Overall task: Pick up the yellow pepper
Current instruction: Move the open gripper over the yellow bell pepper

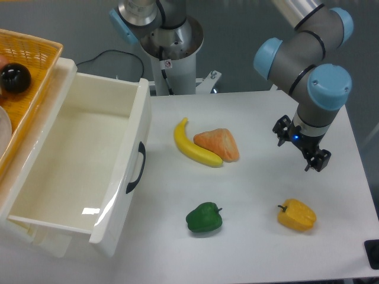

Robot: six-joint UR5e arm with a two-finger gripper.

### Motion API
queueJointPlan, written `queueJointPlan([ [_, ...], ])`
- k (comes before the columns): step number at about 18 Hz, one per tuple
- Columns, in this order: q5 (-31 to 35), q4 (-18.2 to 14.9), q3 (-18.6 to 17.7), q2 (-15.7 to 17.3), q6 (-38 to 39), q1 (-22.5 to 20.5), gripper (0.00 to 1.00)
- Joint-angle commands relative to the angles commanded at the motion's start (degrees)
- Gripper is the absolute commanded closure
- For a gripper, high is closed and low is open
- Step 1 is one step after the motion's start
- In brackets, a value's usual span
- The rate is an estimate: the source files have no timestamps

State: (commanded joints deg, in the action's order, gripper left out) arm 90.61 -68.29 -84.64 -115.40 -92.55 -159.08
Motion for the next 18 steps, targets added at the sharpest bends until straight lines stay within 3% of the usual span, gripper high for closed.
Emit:
queueJointPlan([
  [5, -0.4, 0.4, 1.2, -0.8, -0.8, -0.1, 0.00],
  [8, -6.2, 0.8, 0.4, -1.1, -0.1, -0.2, 0.00],
  [12, -8.8, 6.9, -1.6, -1.9, -0.6, -0.7, 0.00],
  [15, -8.7, 7.1, 1.4, -3.7, -1.1, -0.8, 0.00],
  [18, -8.4, 6.9, 3.5, -5.2, -8.8, -1.1, 0.00],
])
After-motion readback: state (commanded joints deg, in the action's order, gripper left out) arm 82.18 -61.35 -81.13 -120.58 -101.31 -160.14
